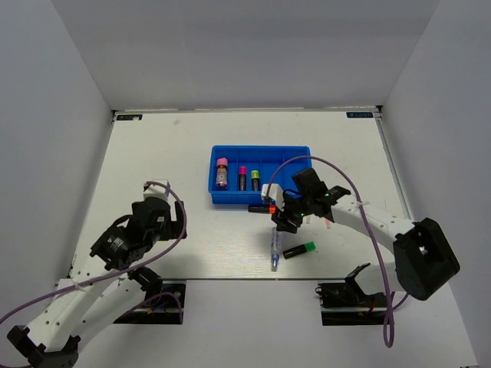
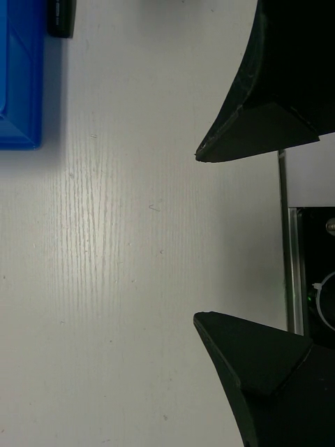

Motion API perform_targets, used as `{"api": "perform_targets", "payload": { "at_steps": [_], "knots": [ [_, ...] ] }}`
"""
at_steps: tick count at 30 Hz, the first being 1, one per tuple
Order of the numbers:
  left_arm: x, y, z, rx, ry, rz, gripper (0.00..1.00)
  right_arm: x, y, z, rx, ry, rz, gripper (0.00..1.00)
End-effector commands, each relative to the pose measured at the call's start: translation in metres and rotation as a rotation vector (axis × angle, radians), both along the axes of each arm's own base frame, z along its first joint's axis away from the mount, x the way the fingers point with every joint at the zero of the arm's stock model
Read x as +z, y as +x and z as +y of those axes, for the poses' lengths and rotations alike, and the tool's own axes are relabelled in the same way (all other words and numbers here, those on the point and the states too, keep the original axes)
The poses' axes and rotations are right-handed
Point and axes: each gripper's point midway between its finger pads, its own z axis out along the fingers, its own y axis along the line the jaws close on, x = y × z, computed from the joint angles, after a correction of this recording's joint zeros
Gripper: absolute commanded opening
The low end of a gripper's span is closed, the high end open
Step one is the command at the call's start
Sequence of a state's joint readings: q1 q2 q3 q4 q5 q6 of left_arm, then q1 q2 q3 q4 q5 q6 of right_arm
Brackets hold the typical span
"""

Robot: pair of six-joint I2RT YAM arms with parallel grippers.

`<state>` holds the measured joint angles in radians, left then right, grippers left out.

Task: Sort the stationery into containers
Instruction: Grab a piece of stationery with the left arm

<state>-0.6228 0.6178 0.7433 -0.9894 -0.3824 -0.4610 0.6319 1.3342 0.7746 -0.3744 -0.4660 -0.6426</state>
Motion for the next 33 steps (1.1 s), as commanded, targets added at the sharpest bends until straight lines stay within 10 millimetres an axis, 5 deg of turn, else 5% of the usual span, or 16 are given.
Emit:
{"api": "perform_targets", "payload": {
  "at_steps": [1, 8, 11, 17, 24, 33],
  "knots": [
    [0.002, 0.002, 0.004, 0.017, 0.0, -0.027, 0.98, 0.003, 0.026, 0.009, -0.043, -0.012, -0.125, 0.59],
    [0.002, -0.002, 0.007, 0.026, -0.007, -0.03, 0.98, 0.0, 0.053, 0.012, -0.071, -0.036, -0.253, 0.55],
    [0.001, -0.002, 0.007, 0.026, -0.011, -0.028, 0.98, -0.004, 0.053, 0.014, -0.061, -0.042, -0.256, 0.32],
    [-0.003, -0.004, 0.006, 0.024, -0.016, -0.023, 0.98, -0.009, 0.05, 0.015, -0.045, -0.045, -0.256, 0.02],
    [-0.003, -0.004, 0.005, 0.023, -0.024, -0.021, 0.98, -0.021, 0.039, 0.016, -0.002, -0.055, -0.234, 0.0],
    [-0.007, -0.006, 0.006, 0.03, -0.022, -0.008, 0.98, -0.021, 0.061, 0.029, -0.048, -0.065, -0.374, 0.0]
  ]
}}
